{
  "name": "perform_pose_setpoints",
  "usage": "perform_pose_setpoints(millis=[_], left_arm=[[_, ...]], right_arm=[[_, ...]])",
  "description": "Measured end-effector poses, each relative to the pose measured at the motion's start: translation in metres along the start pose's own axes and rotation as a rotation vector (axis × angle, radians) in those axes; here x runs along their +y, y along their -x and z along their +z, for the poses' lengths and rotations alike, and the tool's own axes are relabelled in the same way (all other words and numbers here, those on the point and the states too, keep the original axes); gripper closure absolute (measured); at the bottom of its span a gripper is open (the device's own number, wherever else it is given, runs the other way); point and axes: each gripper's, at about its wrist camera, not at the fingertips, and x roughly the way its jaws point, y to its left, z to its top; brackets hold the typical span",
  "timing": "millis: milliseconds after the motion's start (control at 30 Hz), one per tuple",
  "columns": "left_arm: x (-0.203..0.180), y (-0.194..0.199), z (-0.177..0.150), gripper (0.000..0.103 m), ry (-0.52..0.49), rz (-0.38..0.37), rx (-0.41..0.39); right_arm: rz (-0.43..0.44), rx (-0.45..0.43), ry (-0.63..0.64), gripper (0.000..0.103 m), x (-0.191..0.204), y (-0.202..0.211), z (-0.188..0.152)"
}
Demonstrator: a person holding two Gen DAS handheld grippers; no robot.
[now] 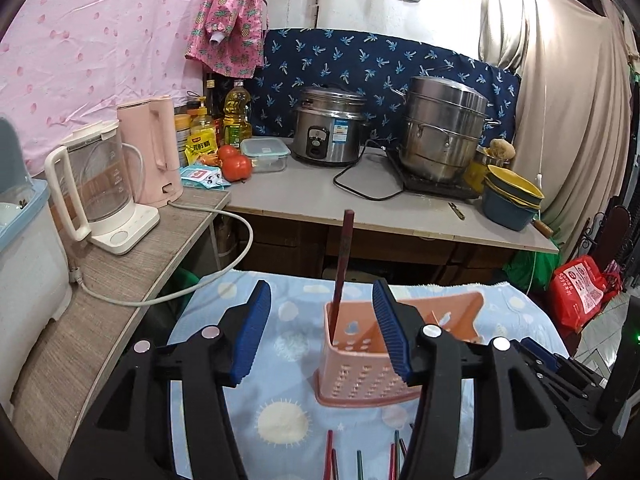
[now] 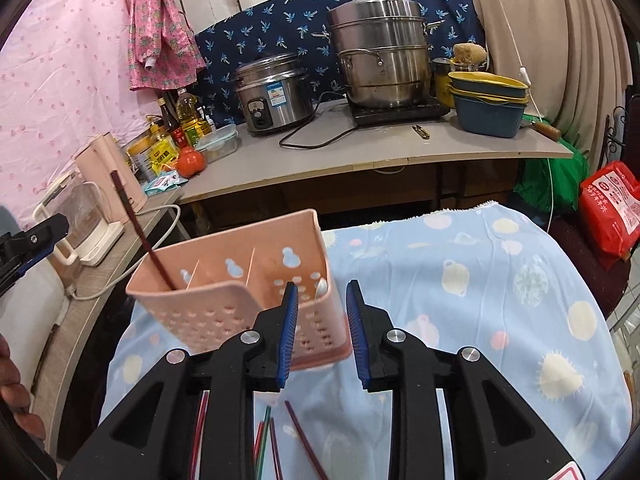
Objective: Organize utensils
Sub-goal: 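Open the right tool dropping the spoon in while the left tool releases the chopstick, then move both tools back down toward the remaining chopsticks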
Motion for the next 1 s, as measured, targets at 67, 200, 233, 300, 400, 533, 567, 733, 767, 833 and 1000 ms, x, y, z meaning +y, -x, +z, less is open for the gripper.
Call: perform_pose_setpoints(millis=[67, 200, 233, 300, 400, 533, 567, 733, 767, 833, 1000], left_arm=[[-0.001, 0.007, -0.006, 0.053, -0.007, 0.0, 0.005], [-0.003, 0.022, -0.022, 0.053, -0.01, -0.009, 0.022], [-0.003, 0.026, -0.026, 0.053, -0.01, -0.011, 0.027], [-0.005, 0.032, -0.033, 0.053, -0.011, -0.014, 0.034], [-0.006, 0.042, -0.046, 0.053, -0.017, -0.018, 0.049], [-0.008, 0.055, -0.064, 0.053, -0.023, -0.023, 0.068], [-0.008, 0.058, -0.068, 0.053, -0.023, -0.024, 0.073], [-0.011, 0.07, -0.092, 0.053, -0.028, -0.03, 0.101], [-0.011, 0.072, -0.096, 0.053, -0.029, -0.031, 0.108], [-0.011, 0.076, -0.107, 0.053, -0.032, -0.033, 0.121], [-0.007, 0.08, -0.14, 0.053, -0.029, -0.035, 0.178]], right_arm=[[-0.002, 0.0, 0.0, 0.078, 0.0, 0.01, -0.007], [0.002, 0.007, -0.011, 0.077, -0.004, 0.034, -0.025], [0.002, 0.007, -0.012, 0.077, -0.005, 0.039, -0.029], [0.001, 0.012, -0.016, 0.077, -0.006, 0.049, -0.038], [0.004, 0.023, -0.023, 0.077, -0.008, 0.063, -0.053], [0.003, 0.039, -0.032, 0.077, -0.011, 0.079, -0.073], [0.002, 0.044, -0.032, 0.077, -0.012, 0.082, -0.078], [-0.009, 0.072, -0.023, 0.077, -0.015, 0.096, -0.105], [-0.01, 0.078, -0.022, 0.077, -0.016, 0.098, -0.11], [-0.014, 0.091, -0.019, 0.077, -0.017, 0.102, -0.119], [-0.028, 0.131, -0.012, 0.077, -0.024, 0.108, -0.147]])
